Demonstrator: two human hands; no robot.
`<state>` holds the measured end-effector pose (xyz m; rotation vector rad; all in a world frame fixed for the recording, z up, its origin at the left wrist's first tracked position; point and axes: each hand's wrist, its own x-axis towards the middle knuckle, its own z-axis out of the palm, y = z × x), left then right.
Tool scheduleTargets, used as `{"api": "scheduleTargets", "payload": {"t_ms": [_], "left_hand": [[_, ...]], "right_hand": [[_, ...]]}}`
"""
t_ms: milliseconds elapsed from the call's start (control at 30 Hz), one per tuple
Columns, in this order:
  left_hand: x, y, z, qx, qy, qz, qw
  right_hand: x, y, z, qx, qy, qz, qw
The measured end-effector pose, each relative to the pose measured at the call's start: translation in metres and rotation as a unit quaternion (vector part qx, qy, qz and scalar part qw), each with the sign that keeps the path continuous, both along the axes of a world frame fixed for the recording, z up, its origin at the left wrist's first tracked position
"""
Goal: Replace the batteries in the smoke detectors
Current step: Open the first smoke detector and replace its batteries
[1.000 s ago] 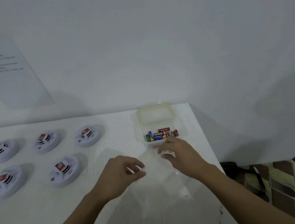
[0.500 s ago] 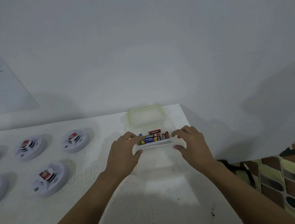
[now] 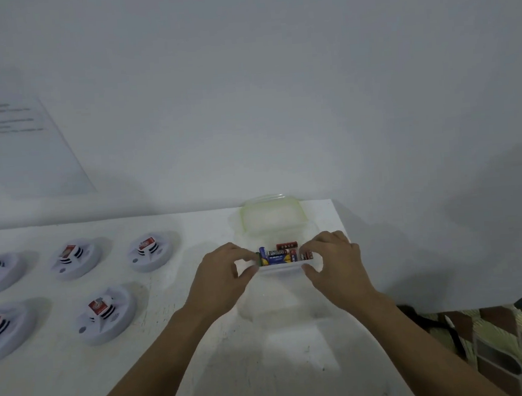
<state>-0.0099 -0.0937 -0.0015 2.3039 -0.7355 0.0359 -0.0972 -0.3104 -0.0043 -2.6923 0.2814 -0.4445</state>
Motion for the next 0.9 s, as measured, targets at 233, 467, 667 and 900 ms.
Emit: {"api": "scheduleTargets", "payload": {"t_ms": [233, 467, 667, 900], "left_hand": [[0.006, 0.097, 0.035, -0.081, -0.006, 0.125, 0.989], [0.034, 0.222, -0.005, 0.104, 0.001, 0.158, 0.982], [0.051, 0.263, -0.034, 0.226, 0.081, 0.065, 0.968], [0.071, 0.271, -0.037, 0.239, 0.053, -0.04, 0.969]], "right_hand": [[0.027, 0.091, 0.031, 0.293, -0.092, 0.111, 0.945], [0.076, 0.185, 0.012, 0.353, 0.061, 0.133, 0.924], [0.101, 0.253, -0.016, 0.298, 0.172, 0.144, 0.928], [0.107, 0.292, -0.032, 0.278, 0.157, 0.097, 0.943]]}}
